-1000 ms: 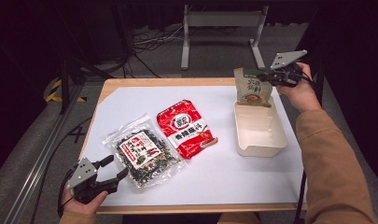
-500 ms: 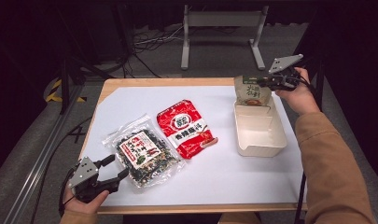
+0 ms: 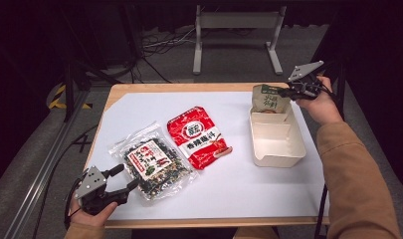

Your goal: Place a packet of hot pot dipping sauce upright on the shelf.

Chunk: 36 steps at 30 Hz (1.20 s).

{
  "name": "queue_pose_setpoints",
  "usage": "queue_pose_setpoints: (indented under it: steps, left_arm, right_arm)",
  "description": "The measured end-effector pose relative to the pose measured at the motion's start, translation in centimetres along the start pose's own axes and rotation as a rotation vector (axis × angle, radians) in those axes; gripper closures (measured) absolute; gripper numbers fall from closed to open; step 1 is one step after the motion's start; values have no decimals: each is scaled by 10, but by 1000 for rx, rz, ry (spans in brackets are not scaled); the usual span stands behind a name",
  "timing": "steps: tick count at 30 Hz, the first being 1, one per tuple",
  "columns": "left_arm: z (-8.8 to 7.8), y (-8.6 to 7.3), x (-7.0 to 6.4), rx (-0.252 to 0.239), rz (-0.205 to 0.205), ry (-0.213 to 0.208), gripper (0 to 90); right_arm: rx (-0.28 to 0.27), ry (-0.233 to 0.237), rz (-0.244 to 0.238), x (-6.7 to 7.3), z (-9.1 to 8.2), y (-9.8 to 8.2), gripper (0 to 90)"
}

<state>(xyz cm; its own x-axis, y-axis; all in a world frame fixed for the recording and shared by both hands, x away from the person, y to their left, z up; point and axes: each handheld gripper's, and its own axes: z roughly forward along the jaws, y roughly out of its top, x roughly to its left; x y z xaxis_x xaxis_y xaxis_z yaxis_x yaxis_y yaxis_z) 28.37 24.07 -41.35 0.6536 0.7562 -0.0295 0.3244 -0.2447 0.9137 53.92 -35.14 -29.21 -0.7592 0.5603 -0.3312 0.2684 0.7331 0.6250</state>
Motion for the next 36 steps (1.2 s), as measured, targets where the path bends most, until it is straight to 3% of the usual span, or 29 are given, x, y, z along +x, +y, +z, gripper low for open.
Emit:
queue_pose_setpoints:
  steps: [6, 11, 15, 18, 21, 27, 32, 36]
  left_arm:
    - [0, 0, 0, -2, -4, -3, 307]
    - [0, 0, 0, -1, -1, -3, 307]
    - [1, 0, 0, -3, -6, -6, 307]
    - [2, 1, 0, 0, 3, -8, 306]
    - [4, 2, 0, -1, 6, -13, 305]
    - [10, 3, 1, 12, 7, -31, 297]
    - [13, 5, 1, 13, 7, -40, 296]
    - [18, 7, 1, 17, 13, -50, 295]
  right_arm:
    - [13, -4, 35, 0, 1, -2, 859]
    - [3, -10, 46, 2, 0, 0, 789]
    - [-35, -35, 100, 3, -3, 0, 638]
    - [-81, -44, 123, 3, -9, -1, 585]
    - [-106, -59, 129, 5, -15, -1, 554]
    - [-167, -146, 144, 10, -31, -3, 518]
    - [-222, -166, 177, 17, -46, -2, 517]
    - [-243, -187, 205, 31, -56, 1, 462]
